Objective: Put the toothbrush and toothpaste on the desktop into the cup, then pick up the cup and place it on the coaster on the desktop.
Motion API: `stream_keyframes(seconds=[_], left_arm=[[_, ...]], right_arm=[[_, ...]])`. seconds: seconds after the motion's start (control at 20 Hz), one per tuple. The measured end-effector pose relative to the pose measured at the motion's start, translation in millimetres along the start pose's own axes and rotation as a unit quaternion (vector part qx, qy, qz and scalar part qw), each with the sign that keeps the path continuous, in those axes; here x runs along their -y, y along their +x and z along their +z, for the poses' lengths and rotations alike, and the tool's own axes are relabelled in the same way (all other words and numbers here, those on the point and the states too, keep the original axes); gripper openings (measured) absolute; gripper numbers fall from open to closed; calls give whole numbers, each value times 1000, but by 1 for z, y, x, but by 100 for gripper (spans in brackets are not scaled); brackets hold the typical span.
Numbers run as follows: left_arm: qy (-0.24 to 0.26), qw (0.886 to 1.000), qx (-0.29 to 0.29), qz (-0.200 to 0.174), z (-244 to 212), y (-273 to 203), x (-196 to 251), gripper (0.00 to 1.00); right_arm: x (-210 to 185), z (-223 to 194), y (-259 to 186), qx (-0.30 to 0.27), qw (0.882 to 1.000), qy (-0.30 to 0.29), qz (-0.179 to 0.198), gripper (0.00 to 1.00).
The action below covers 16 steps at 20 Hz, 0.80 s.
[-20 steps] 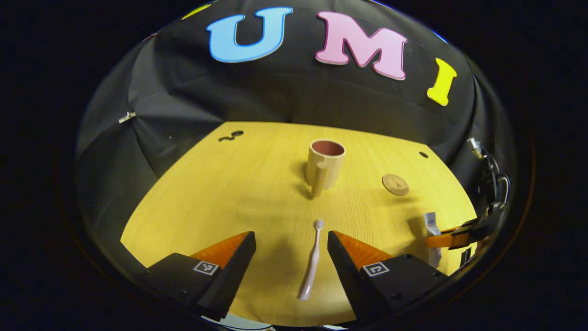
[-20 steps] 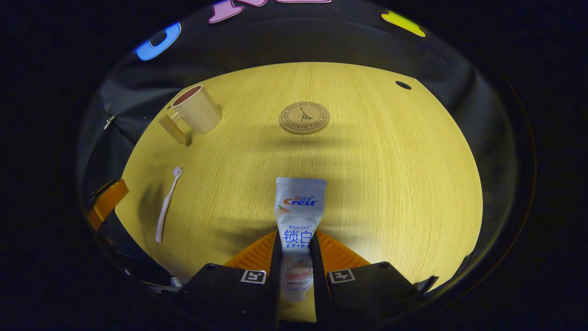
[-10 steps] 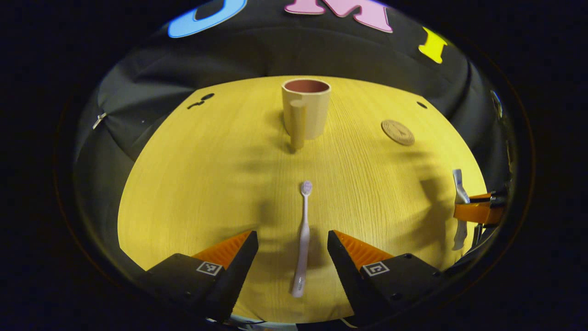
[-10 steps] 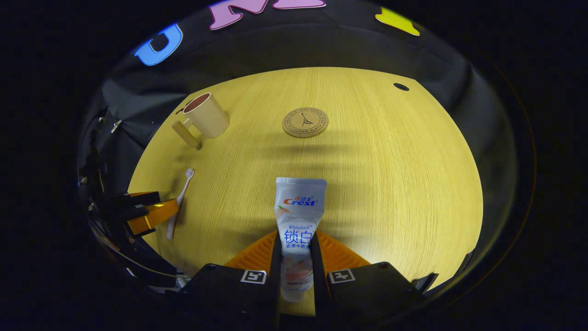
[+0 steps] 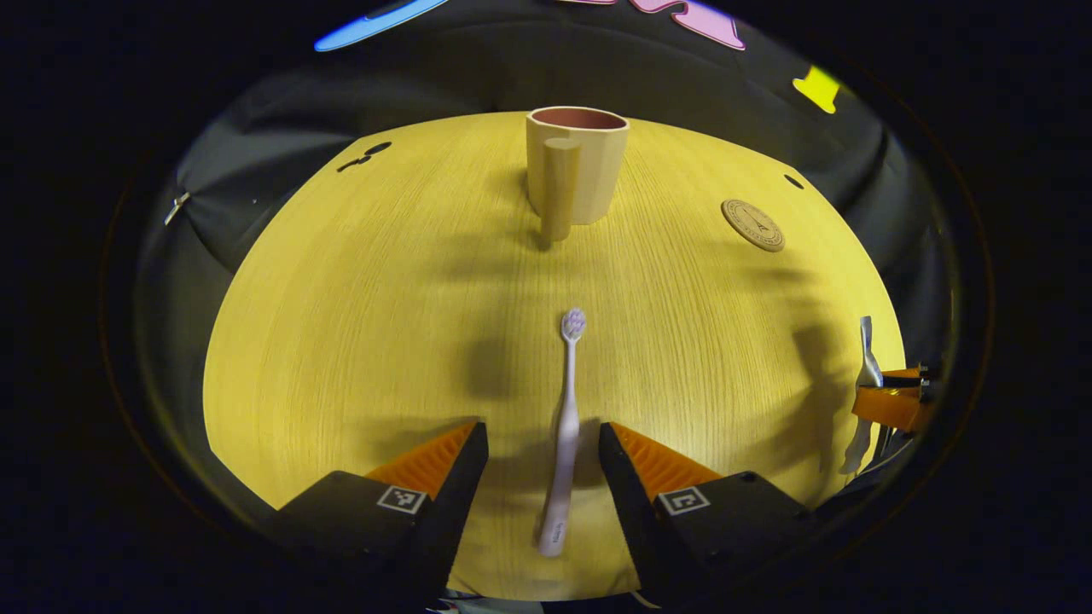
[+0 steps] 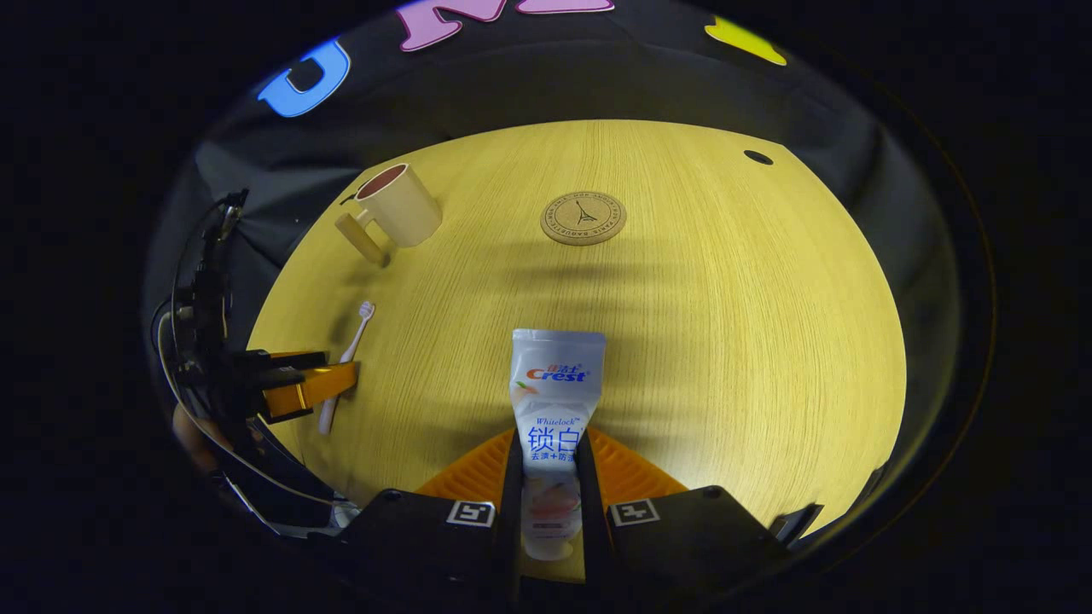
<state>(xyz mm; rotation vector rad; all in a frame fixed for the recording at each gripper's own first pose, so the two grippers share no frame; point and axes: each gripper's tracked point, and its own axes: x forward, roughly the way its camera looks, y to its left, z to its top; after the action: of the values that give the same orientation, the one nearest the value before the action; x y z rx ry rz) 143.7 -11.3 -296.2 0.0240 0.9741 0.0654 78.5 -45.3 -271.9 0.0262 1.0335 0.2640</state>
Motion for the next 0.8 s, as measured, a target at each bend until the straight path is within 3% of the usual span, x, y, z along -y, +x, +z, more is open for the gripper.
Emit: stream_keyframes(seconds=[0.2,0.35,0.7,0.75,0.8], left_arm=[[39,999,-10,-19,2,1,12,60],[58,998,-12,-24,4,0,21,18],[90,995,-19,-44,3,0,23,7],[87,995,-14,-44,4,0,23,2],[80,996,-10,-44,2,-2,21,7]], right_arm=[[4,1,2,-2,1000,9,-2,34],[2,1,2,-2,1000,8,0,34],[-6,31,-4,34,999,-7,6,34],[-9,39,-5,41,999,-10,8,34],[-12,46,-8,48,999,-14,11,34]])
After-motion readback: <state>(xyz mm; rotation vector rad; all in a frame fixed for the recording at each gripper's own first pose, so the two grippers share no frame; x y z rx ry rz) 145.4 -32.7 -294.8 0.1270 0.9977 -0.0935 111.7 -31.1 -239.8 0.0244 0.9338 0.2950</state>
